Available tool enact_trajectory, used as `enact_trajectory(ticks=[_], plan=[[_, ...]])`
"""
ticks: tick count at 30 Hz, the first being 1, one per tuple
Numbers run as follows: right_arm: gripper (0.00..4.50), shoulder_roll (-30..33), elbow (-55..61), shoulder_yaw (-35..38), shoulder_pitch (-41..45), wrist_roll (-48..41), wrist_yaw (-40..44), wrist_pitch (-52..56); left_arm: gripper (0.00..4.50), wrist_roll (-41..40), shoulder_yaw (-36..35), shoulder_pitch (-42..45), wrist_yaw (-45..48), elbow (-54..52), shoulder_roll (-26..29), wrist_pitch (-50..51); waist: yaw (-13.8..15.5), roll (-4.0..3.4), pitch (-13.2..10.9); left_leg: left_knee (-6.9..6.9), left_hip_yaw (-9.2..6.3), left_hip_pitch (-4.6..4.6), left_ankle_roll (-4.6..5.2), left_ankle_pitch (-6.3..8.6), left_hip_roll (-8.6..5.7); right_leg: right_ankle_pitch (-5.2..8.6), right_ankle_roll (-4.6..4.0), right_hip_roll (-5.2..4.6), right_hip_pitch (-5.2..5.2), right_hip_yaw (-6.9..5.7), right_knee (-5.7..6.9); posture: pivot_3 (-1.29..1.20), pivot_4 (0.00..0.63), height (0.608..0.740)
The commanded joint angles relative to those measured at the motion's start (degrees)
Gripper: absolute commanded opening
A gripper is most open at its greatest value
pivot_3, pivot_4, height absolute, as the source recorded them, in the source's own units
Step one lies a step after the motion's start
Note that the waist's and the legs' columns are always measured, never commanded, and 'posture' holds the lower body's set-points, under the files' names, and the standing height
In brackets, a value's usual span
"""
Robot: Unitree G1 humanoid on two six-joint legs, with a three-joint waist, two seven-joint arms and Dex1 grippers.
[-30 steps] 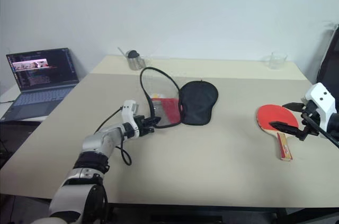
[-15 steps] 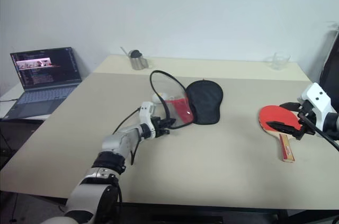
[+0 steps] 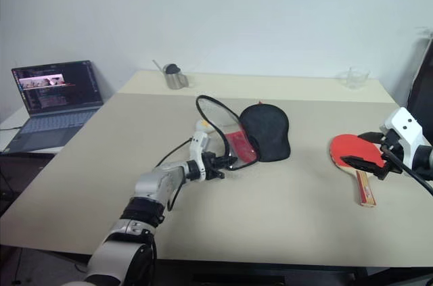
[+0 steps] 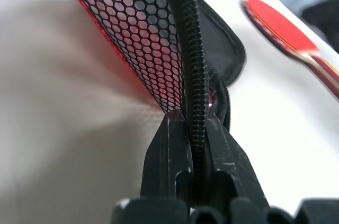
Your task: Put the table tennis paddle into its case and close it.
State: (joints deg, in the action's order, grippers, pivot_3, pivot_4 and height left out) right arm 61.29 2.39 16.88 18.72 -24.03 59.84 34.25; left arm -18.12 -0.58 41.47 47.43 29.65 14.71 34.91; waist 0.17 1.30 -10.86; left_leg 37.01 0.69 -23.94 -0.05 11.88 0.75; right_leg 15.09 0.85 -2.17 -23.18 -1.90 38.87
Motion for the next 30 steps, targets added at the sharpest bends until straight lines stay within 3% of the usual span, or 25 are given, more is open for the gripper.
enact_trajectory(ticks=[1,6,15,19,25,30], plan=[[4.50,0.47,1.14,1.81,0.11,-0.79,0.03,-0.62,0.02,-1.98,1.08,-1.82,4.61,-5.59,2.69,3.08,-0.13,0.00,0.00,0.00,-0.01,0.00,0.00,0.00,0.01,0.00,0.00,0.00,0.00,0.00,0.00,0.00,0.150,0.740],[4.50,0.49,0.68,1.11,0.60,-0.65,0.32,-0.70,0.02,-0.52,1.39,-3.44,5.27,-6.54,6.50,3.29,-0.14,0.00,0.00,0.01,-0.03,0.02,0.00,0.00,0.03,0.00,-0.01,0.00,0.00,0.00,0.01,0.00,0.150,0.740],[4.50,-0.54,0.71,-0.38,1.60,-0.56,0.03,-0.67,0.02,2.85,-2.25,0.25,-9.09,2.30,2.76,-1.74,0.03,0.00,0.00,0.05,-0.06,0.00,0.01,0.00,0.02,0.00,0.00,-0.01,0.02,0.01,0.01,0.00,0.150,0.740],[4.50,-0.56,0.93,-0.31,1.27,-0.60,0.00,-0.38,1.06,3.15,-0.49,-0.74,-8.37,0.76,2.35,-0.15,0.02,-0.01,0.01,0.04,-0.05,0.03,0.00,-0.01,0.02,0.00,0.00,-0.01,0.03,0.00,0.03,0.00,0.150,0.740],[4.50,-0.65,1.41,0.17,0.24,-0.70,-0.50,0.38,3.08,2.84,0.40,-2.83,-5.27,-3.04,5.83,1.55,-0.33,-0.03,0.02,0.05,-0.04,0.12,0.01,-0.03,0.06,-0.03,-0.02,-0.01,0.06,0.02,0.08,0.00,0.150,0.740],[4.50,-1.13,1.56,0.03,0.00,1.41,-6.83,5.16,3.08,3.56,4.24,-9.52,8.10,-14.14,19.55,-1.15,-1.68,-0.04,0.02,-0.10,0.02,0.15,-0.01,-0.03,0.30,0.02,-0.23,0.07,-0.03,0.18,0.08,0.00,0.150,0.740]])
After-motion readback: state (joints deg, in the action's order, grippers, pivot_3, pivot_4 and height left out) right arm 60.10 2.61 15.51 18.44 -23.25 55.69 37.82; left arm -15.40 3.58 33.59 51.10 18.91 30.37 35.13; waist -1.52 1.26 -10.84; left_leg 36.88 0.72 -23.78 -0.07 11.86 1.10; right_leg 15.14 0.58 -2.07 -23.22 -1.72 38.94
